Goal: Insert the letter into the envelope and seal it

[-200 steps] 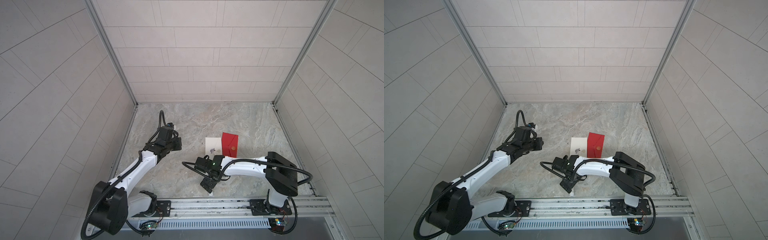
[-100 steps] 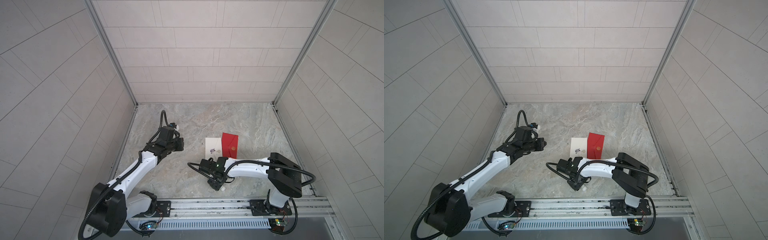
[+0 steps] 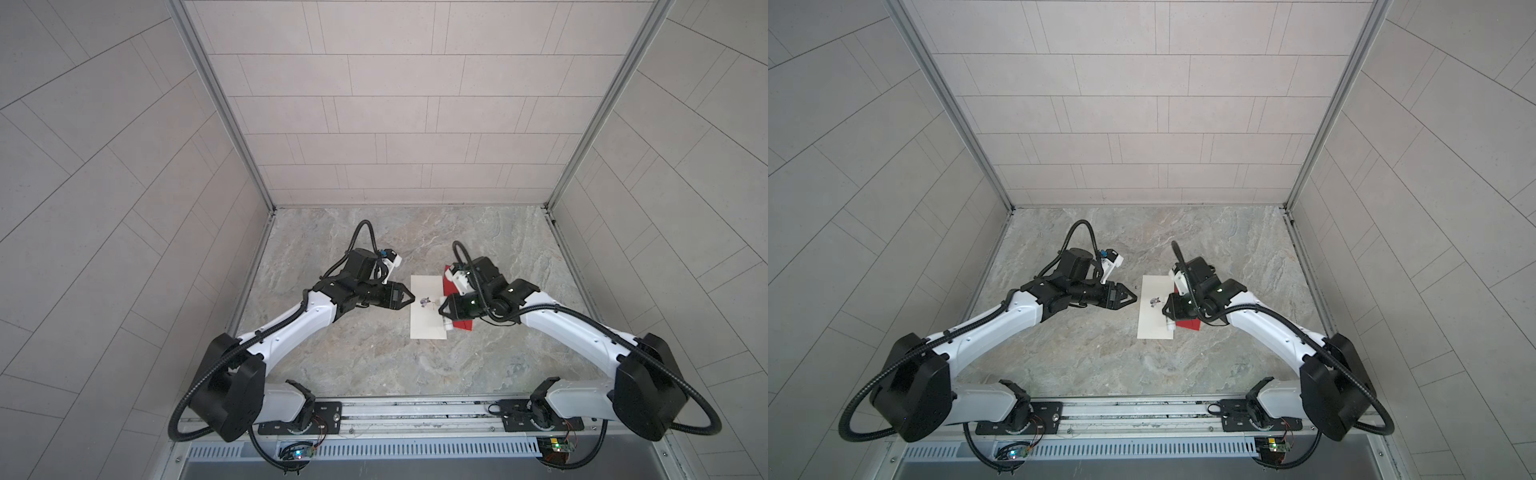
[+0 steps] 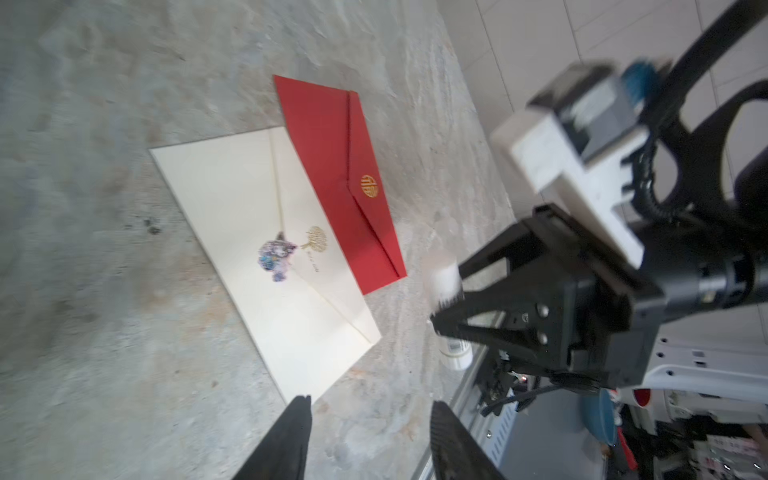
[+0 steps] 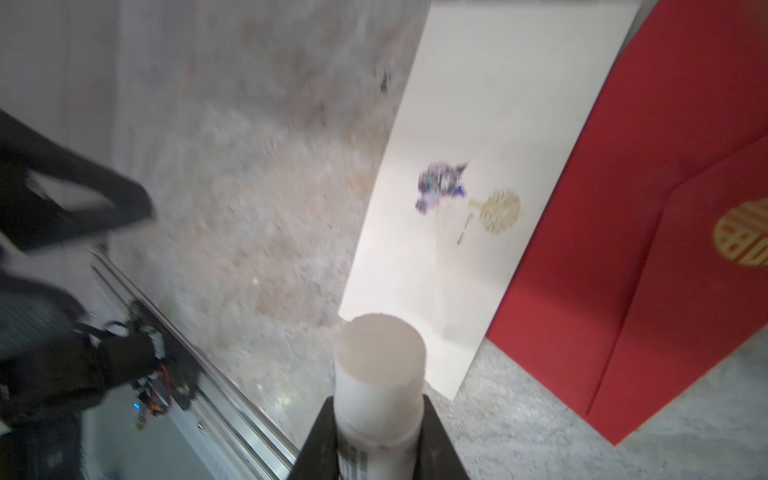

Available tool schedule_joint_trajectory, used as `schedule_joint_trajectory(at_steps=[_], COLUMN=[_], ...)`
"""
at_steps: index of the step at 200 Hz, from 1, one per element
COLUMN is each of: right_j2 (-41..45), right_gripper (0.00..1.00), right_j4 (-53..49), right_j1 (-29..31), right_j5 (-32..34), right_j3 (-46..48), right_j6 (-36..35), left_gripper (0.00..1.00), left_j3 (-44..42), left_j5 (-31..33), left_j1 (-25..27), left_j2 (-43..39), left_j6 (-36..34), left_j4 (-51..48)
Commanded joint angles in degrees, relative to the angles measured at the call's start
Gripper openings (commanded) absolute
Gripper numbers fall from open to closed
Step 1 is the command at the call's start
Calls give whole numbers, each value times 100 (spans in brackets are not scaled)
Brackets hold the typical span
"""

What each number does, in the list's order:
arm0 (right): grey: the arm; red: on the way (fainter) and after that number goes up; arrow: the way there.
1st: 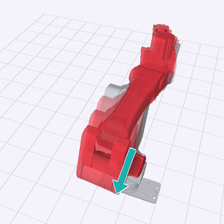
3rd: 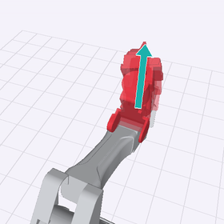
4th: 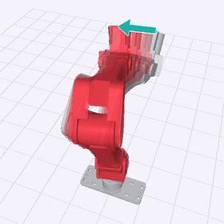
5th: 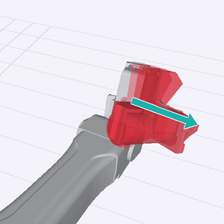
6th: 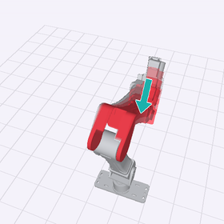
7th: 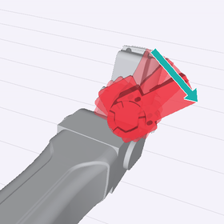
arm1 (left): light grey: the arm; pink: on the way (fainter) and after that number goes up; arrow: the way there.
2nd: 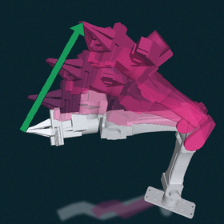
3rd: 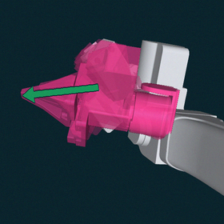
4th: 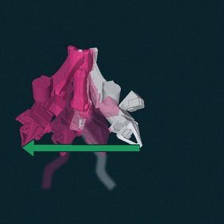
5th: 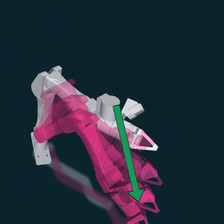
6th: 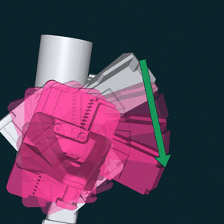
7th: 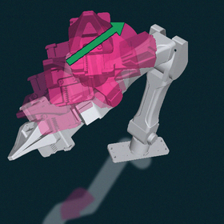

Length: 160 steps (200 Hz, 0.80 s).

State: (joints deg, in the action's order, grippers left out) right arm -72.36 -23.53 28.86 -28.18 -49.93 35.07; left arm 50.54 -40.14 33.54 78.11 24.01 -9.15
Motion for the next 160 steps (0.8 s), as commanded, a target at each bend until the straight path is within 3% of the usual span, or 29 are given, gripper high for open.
schedule_joint_trajectory(at_steps=[1, 38, 78, 122, 160], right_j2=[175, 235, 247, 300, 389], right_gripper=[10, 8, 7, 6, 5], right_j4=[1089, 2138, 2769, 3168, 3227], right_j1=[-223, -267, -267, -267, -267], right_j5=[-178, 82, -42, -117, -143], right_j3=[205, 443, 596, 698, 781], right_j6=[1159, 2203, 2796, 3258, 3357], left_gripper=[62, 76, 77, 61, 39], left_j3=[286, 421, 723, 999, 1088], left_j5=[-573, -636, -530, -455, -446], left_j1=[263, 285, 286, 293, 295], left_j2=[232, 618, 1000, 1376, 1482], left_j6=[-43, 374, 460, 307, 337], left_j4=[532, 1360, 1489, 1285, 1473])
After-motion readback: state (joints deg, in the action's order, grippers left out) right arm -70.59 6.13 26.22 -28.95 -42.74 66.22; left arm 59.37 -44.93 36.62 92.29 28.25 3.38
